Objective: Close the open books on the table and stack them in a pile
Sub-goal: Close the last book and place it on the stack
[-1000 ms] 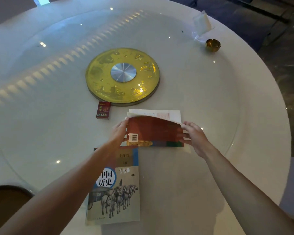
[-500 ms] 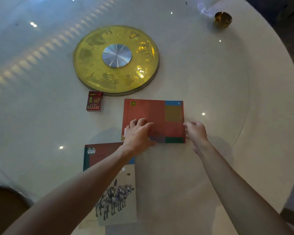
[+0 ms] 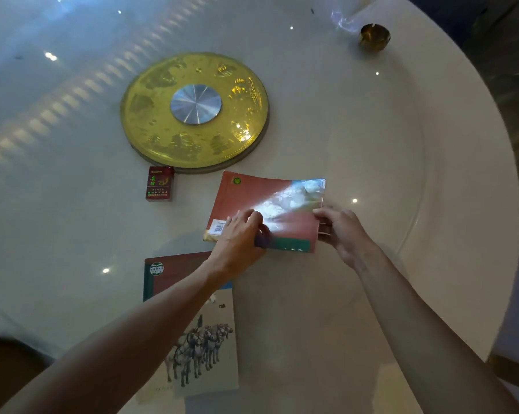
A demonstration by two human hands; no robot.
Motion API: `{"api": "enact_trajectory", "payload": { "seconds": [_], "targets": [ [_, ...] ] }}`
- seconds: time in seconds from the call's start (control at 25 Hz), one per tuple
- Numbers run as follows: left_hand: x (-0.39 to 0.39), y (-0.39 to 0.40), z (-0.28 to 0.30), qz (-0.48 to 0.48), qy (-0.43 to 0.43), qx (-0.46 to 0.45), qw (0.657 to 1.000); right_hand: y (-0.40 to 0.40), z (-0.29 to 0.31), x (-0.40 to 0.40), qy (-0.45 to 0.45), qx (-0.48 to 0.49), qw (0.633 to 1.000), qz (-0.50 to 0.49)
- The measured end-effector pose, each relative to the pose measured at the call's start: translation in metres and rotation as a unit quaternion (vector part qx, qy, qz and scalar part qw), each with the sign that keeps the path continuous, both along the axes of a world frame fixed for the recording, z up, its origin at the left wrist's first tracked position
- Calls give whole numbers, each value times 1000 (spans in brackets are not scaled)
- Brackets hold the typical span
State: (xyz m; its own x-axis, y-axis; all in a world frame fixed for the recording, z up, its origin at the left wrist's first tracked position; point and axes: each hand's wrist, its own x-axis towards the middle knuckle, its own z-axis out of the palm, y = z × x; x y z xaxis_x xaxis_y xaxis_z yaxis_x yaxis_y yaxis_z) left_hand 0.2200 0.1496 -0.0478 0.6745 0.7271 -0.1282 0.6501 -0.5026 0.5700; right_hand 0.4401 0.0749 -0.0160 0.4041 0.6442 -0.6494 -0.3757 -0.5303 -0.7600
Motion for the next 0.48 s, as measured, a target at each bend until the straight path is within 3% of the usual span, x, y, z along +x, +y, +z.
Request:
{"api": "enact_trajectory", "payload": {
  "seconds": [0.24, 0.4, 0.48],
  "targets": [
    [-16, 5, 46, 127, -139, -18, 982, 10, 52, -15, -25, 111, 993, 1],
    [-36, 15, 83, 156, -200, -65, 965, -4, 55, -34, -146, 62, 987, -12],
    [-45, 17, 96, 170, -249, -112, 947, -13, 54, -42, -119, 46, 992, -2]
  ]
}}
